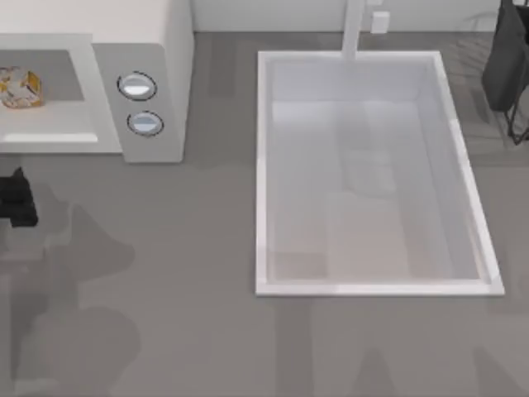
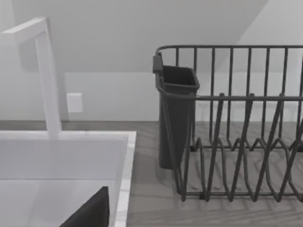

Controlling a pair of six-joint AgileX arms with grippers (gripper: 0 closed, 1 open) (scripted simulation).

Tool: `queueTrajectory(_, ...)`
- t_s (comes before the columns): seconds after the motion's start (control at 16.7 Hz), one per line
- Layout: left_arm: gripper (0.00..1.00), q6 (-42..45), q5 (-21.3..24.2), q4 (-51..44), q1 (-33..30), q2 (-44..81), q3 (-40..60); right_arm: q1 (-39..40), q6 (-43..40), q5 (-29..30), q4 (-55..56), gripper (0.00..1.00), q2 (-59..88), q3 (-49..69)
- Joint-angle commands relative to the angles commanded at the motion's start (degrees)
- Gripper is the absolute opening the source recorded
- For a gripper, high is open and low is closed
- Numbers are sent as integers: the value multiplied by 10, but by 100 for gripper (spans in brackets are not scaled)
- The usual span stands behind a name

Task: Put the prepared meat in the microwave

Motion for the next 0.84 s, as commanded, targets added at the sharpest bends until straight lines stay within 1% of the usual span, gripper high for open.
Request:
queueTrajectory(0.18, 100, -1, -1, -57, 1, -49, 17, 0, 0, 0, 0, 100, 0, 0)
queueTrajectory(0.48, 100, -1, -4, -242, 1, -169, 58, 0, 0, 0, 0, 100, 0, 0)
queueTrajectory(0.6, 100, -1, -4, -299, 0, -212, 73, 0, 0, 0, 0, 100, 0, 0)
queueTrajectory(0.72, 100, -1, -4, -330, 0, -240, 84, 0, 0, 0, 0, 100, 0, 0)
queueTrajectory(0.84, 100, -1, -4, -338, 1, -248, 87, 0, 0, 0, 0, 100, 0, 0)
